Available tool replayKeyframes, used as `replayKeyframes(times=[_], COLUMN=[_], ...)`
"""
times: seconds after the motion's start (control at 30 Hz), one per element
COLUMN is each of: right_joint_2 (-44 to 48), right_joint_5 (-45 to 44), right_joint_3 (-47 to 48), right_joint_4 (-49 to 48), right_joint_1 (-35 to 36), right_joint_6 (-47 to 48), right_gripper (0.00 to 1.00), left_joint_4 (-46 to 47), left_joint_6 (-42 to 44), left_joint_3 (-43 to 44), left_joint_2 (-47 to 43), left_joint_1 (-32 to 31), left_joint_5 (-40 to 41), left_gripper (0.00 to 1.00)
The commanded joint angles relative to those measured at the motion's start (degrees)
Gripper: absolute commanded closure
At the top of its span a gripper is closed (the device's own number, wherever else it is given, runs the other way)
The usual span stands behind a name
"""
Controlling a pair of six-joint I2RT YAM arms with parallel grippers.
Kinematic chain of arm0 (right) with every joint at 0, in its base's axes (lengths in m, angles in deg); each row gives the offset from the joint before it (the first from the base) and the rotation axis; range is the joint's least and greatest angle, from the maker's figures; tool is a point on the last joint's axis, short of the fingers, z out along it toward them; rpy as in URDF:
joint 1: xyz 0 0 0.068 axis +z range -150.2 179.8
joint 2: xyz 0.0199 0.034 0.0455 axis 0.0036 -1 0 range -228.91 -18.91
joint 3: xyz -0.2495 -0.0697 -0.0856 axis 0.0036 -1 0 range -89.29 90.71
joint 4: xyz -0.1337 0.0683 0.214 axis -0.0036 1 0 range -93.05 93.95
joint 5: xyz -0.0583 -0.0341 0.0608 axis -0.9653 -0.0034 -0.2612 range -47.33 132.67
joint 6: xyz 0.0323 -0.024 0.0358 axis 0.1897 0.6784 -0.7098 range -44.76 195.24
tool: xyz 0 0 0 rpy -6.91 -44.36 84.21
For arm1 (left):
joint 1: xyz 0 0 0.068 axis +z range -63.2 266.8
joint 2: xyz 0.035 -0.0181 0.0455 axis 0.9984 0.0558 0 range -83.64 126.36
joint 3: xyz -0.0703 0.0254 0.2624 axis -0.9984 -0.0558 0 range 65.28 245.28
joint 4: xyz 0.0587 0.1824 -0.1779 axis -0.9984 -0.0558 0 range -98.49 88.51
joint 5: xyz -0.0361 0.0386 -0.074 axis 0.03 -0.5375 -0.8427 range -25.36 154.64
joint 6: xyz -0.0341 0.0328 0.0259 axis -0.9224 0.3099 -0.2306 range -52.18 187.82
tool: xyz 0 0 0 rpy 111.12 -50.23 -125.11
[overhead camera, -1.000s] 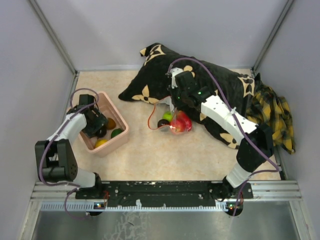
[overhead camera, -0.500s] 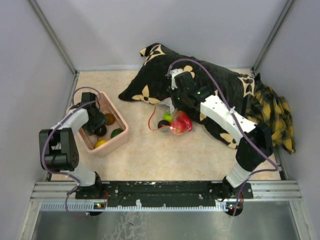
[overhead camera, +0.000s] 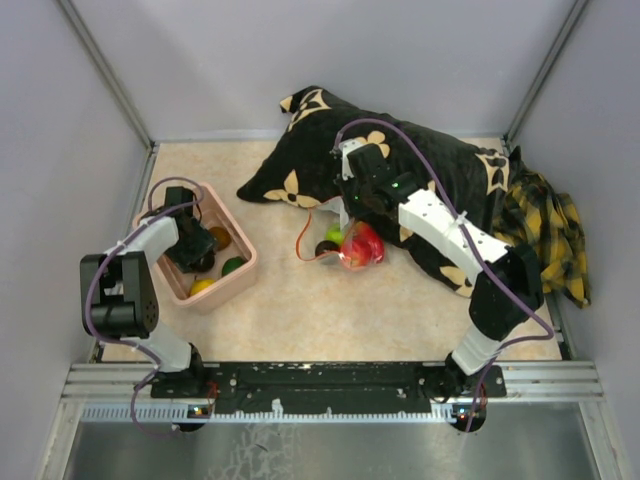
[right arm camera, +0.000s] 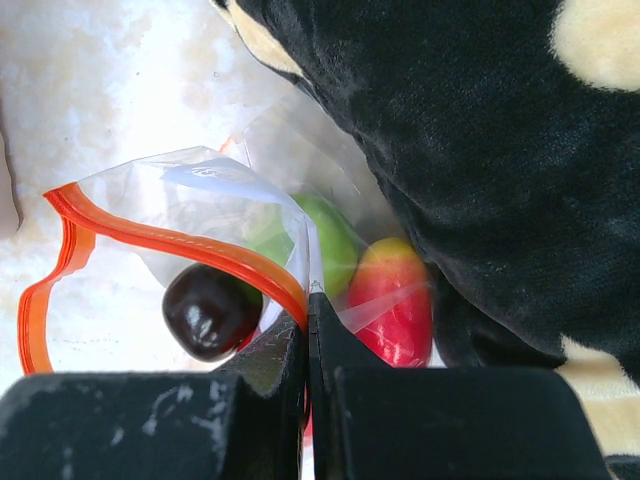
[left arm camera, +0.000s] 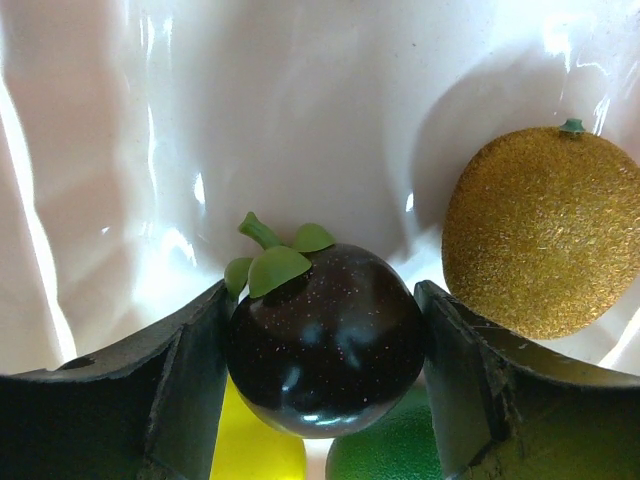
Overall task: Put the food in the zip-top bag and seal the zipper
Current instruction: Pick up the fake fruit from the bin.
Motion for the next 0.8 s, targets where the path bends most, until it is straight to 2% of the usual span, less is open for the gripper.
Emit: replayKeyframes(times=[0.0, 0.4, 0.6, 0.77], right_joint_2=[0.1, 1.0, 1.5, 2.0], right_joint_5=[-1.0, 0.0, 1.8, 3.9], right_joint_3=[4.1, 7.8, 9.0, 9.9], right_joint_4=[-0.7, 1.5, 2.1, 2.2], right_joint_1=[-0.5, -0.5, -0.5, -0.4], right_joint_6=[0.9, 0.5, -0.7, -1.9], right_gripper=[1.0, 1.0, 1.0, 1.0], left_joint_4=[-1.1, -7.4, -7.2, -5.3], left_joint_6=[2.1, 7.3, 9.1, 10.2], left_joint_3=[1.6, 7.1, 9.3, 12.6], left_joint_2=[-1.0, -12.2, -18.7, -22.4], left_joint_1=[0.0, -1.4, -2.7, -7.0], left_joint_5=[0.2, -2.6, -10.4, -15.0], left_gripper=[0.41, 0.51, 0.52, 0.52])
